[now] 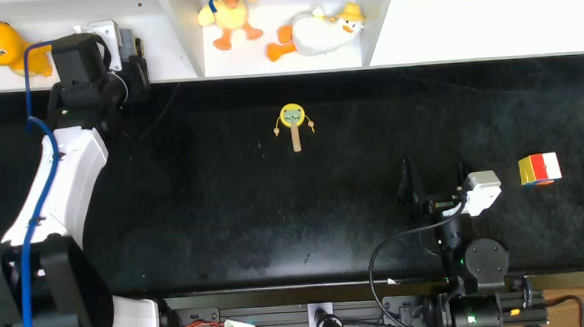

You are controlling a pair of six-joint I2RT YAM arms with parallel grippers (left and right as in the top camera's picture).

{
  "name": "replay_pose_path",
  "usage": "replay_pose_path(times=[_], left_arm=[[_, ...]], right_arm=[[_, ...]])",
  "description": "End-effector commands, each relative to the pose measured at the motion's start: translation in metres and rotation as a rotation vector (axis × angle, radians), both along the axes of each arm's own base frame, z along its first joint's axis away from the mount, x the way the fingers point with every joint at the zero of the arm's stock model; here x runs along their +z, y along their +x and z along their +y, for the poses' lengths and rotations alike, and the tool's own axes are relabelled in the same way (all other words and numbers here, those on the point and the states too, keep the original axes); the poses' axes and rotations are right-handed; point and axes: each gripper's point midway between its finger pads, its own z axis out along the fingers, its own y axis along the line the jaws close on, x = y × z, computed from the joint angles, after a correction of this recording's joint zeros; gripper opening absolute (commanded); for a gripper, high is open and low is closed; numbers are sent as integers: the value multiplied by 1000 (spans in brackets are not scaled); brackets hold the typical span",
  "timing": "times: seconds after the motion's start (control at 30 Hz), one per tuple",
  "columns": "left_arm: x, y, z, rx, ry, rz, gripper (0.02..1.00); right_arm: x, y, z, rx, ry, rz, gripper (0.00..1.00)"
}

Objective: Store Toys

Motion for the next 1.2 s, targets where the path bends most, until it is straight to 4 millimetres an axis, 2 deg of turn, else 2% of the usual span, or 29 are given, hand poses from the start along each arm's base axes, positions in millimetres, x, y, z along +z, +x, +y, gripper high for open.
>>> replay_pose_path(times=[0.03,0.7,0.9,0.97,1.0,1.13,1.17,1.2], left_arm=[[12,10,2,6,14,-39,36],[-5,16,3,11,6,-19,40],[-5,16,3,10,6,-19,421],[-5,16,3,10,6,-19,439],[-5,16,3,10,6,-19,496],[-5,16,3,10,6,-19,860],[-5,16,3,10,6,-19,1000],[-5,16,3,11,6,-19,1000]], right_arm=[[-3,0,0,-3,3,-3,996],[-3,0,0,-3,3,-3,993],[-3,0,0,-3,3,-3,996],[-3,0,0,-3,3,-3,996],[-3,0,0,-3,3,-3,996],[-3,0,0,-3,3,-3,996],[-3,0,0,-3,3,-3,993],[-3,0,0,-3,3,-3,993]])
